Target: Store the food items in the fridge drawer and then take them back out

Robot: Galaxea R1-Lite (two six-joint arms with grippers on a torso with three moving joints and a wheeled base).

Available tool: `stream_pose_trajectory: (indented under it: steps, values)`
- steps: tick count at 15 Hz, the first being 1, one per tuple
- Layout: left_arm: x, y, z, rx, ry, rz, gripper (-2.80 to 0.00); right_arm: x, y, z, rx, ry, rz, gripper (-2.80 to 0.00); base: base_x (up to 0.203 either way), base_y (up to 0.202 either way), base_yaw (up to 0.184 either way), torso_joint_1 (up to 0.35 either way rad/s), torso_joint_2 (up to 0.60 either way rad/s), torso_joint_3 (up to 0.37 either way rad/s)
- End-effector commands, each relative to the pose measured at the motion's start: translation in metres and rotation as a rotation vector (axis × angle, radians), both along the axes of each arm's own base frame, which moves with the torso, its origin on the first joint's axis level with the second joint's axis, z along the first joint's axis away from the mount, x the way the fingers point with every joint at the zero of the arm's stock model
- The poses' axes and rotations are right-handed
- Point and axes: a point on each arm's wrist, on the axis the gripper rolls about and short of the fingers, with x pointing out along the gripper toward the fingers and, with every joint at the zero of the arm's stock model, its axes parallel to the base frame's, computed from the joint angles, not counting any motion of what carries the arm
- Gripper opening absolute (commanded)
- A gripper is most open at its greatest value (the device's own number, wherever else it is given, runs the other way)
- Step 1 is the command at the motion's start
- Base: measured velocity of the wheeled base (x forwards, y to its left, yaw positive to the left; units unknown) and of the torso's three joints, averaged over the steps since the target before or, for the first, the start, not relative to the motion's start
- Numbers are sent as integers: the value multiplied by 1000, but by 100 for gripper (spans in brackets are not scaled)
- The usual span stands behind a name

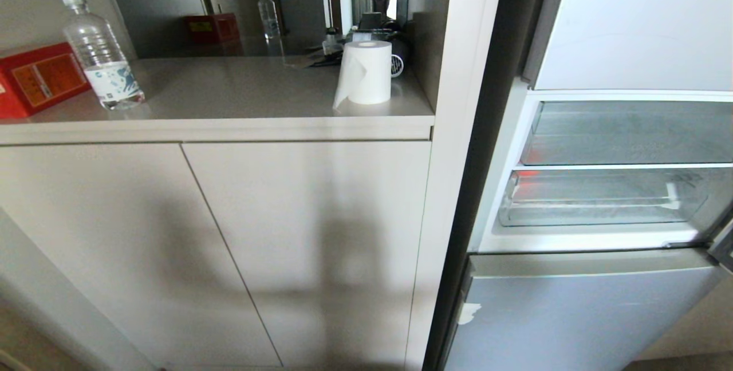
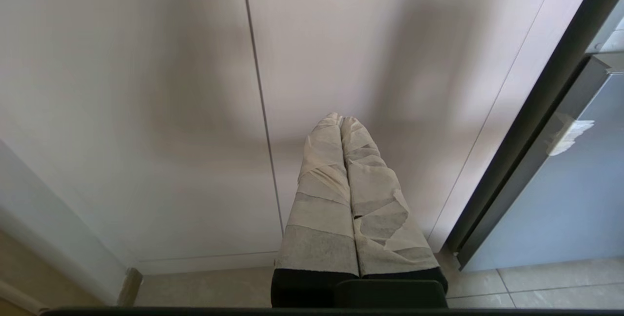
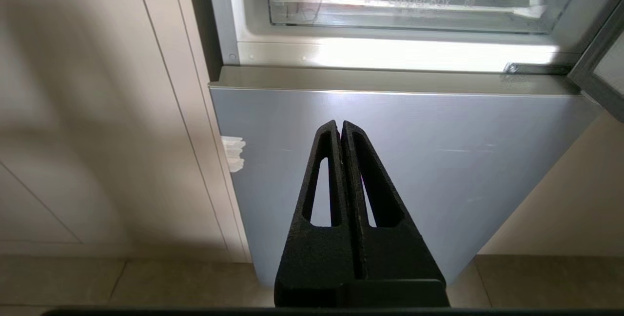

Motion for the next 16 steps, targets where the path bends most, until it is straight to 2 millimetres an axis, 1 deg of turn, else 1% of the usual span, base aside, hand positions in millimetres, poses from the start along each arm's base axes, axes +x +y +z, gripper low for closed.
stream_pose_trajectory:
  steps: [1, 3, 4, 5, 6, 7, 8, 9, 10, 11, 12, 14, 16]
  values:
    - [0, 0, 0, 0, 1, -1, -280, 0, 0, 0, -24, 3, 4, -280, 0, 0, 0, 0, 0, 0]
    - [0, 0, 0, 0, 1, 0, -280, 0, 0, 0, -44, -3, 5, -280, 0, 0, 0, 0, 0, 0]
    - [0, 0, 0, 0, 1, -1, -280, -2, 0, 7, -39, -25, 6, -280, 0, 0, 0, 0, 0, 0]
    - [0, 0, 0, 0, 1, -1, -280, -6, 0, 23, -30, -62, 6, -280, 0, 0, 0, 0, 0, 0]
    - [0, 0, 0, 0, 1, -1, -280, -6, 0, 38, -17, -61, 9, -280, 0, 0, 0, 0, 0, 0]
    - [0, 0, 0, 0, 1, -1, -280, -1, 0, 51, -6, -29, 11, -280, 0, 0, 0, 0, 0, 0]
    - [0, 0, 0, 0, 1, 0, -280, 8, 0, 65, 8, 24, 14, -280, 0, 0, 0, 0, 0, 0]
    - [0, 0, 0, 0, 1, -1, -280, 24, 0, 77, 29, 92, 17, -280, 0, 0, 0, 0, 0, 0]
    - [0, 0, 0, 0, 1, 1, -280, 43, 1, 87, 50, 160, 28, -280, 0, 0, 0, 0, 0, 0]
    - [0, 0, 0, 0, 1, 1, -280, 67, 1, 93, 69, 225, 46, -280, 0, 0, 0, 0, 0, 0]
    - [0, 0, 0, 0, 1, 0, -280, 92, 2, 96, 84, 280, 65, -280, 0, 0, 0, 0, 0, 0]
    - [0, 0, 0, 0, 1, -1, -280, 140, 3, 91, 109, 376, 95, -280, 0, 0, 0, 0, 0, 0]
    - [0, 0, 0, 0, 1, -1, -280, 185, 4, 76, 126, 427, 117, -280, 0, 0, 0, 0, 0, 0]
